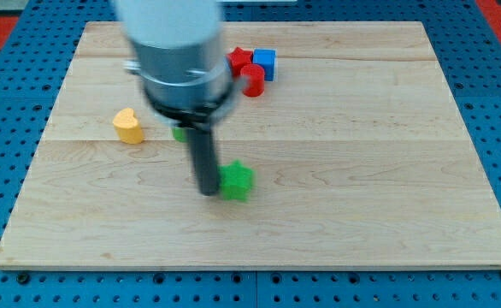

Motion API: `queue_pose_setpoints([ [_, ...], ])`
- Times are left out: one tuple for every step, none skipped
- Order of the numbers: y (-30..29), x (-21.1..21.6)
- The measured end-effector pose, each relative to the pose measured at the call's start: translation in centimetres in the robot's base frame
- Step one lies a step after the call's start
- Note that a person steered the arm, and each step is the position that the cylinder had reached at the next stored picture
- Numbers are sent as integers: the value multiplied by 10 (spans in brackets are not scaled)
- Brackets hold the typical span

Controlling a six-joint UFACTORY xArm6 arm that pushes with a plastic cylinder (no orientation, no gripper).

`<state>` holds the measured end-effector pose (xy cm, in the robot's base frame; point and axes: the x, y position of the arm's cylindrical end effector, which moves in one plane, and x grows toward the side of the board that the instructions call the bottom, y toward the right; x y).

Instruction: Move the green circle parallel to the green star

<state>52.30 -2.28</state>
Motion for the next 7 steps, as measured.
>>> queue_pose_setpoints([
  [46, -13],
  [-2, -51],
  [-1, -119],
  [-31, -128],
  [-69, -122],
  [-95, -113],
  [-126, -105],
])
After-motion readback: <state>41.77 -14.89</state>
